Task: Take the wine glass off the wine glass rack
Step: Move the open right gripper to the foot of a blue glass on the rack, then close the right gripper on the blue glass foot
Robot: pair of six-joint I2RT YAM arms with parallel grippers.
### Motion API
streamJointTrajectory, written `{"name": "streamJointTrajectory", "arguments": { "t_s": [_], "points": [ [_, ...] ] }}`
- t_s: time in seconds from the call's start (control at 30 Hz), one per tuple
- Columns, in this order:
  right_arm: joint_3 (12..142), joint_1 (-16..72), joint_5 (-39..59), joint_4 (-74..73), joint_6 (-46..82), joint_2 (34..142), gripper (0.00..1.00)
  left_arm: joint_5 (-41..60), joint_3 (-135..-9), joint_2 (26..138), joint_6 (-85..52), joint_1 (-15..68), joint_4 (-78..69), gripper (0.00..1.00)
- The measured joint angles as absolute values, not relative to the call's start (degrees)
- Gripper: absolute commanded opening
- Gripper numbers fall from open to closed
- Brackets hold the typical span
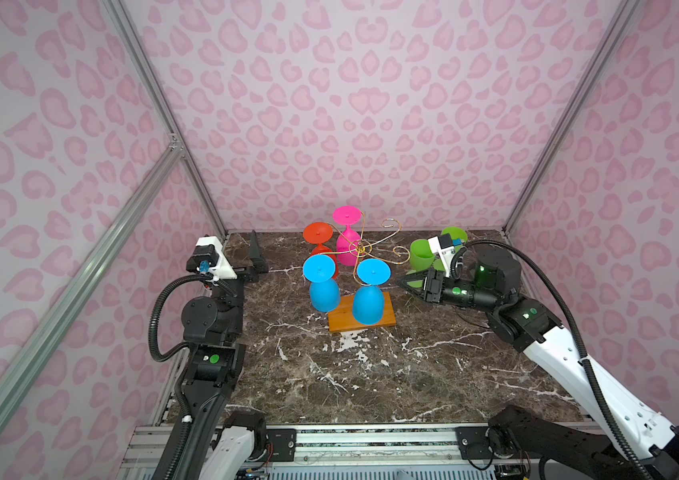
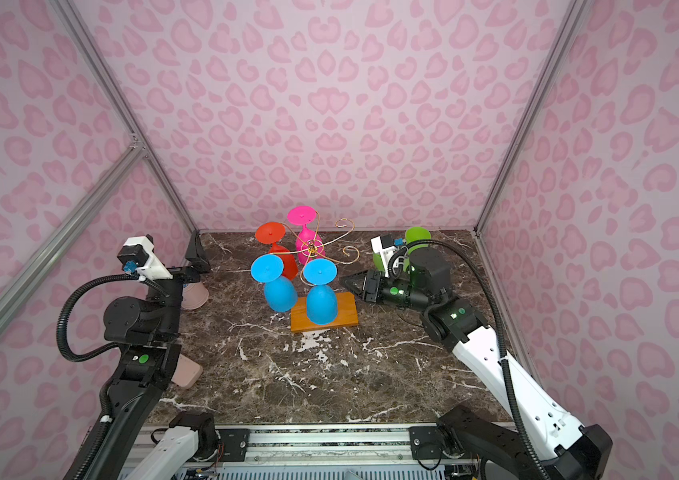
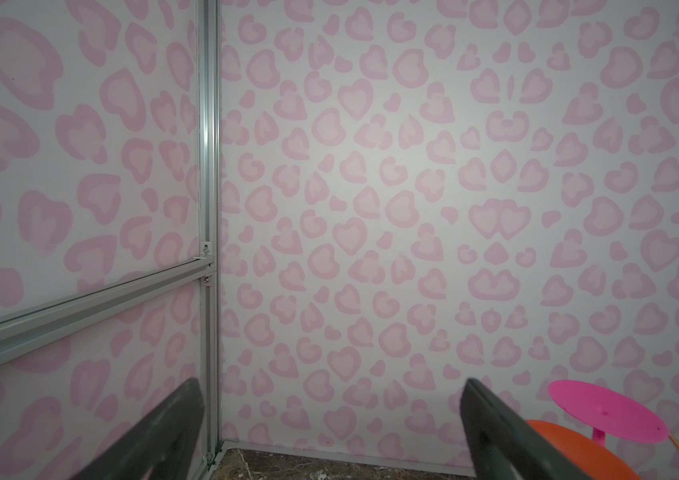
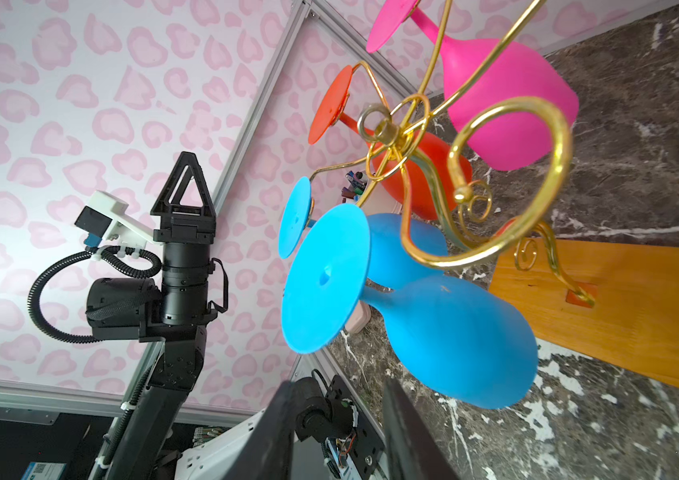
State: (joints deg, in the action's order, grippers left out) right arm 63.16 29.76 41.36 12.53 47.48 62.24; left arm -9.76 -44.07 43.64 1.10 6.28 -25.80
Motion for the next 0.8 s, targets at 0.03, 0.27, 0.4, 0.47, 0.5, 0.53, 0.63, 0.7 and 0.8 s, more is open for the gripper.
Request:
{"name": "streamJointTrajectory", "arguments": {
  "t_s": [0.03, 0.27, 0.4, 0.47, 0.5, 0.53, 0.63, 0.7, 0.8],
  "points": [
    [63.0, 30.0, 41.3, 11.7, 48.3, 62.4, 0.36, -9.6, -44.1, 43.6, 1.1, 6.3, -25.8, 0.97],
    [62.9, 30.8, 40.2, 7.5, 51.2, 64.2, 0.34, -9.4, -44.1, 43.5, 1.1, 6.2, -25.8, 0.97],
    [62.9, 30.8, 40.1, 6.1, 51.8, 65.2, 0.34, -9.4, -44.1, 43.5, 1.1, 6.2, -25.8, 0.97],
    [62.9, 30.8, 40.1, 5.4, 52.1, 65.8, 0.33, -9.4, -44.1, 43.5, 1.1, 6.2, -25.8, 0.97],
    [62.9, 30.9, 40.1, 5.3, 52.2, 66.0, 0.33, -9.4, -44.1, 43.5, 1.1, 6.2, -25.8, 0.97],
    [62.9, 30.9, 40.1, 5.1, 52.8, 66.2, 0.33, -9.4, -44.1, 43.5, 1.1, 6.2, -25.8, 0.97],
    [62.9, 31.1, 40.1, 4.2, 53.0, 66.8, 0.32, -9.4, -44.1, 43.4, 1.1, 6.2, -25.8, 0.97],
    [62.9, 31.3, 40.1, 3.7, 53.4, 67.2, 0.31, -9.4, -44.1, 43.4, 1.1, 6.1, -25.8, 0.97],
    [62.9, 31.6, 40.1, 2.7, 53.6, 67.8, 0.28, -9.4, -44.1, 43.3, 1.1, 6.1, -25.8, 0.97]
  ]
}}
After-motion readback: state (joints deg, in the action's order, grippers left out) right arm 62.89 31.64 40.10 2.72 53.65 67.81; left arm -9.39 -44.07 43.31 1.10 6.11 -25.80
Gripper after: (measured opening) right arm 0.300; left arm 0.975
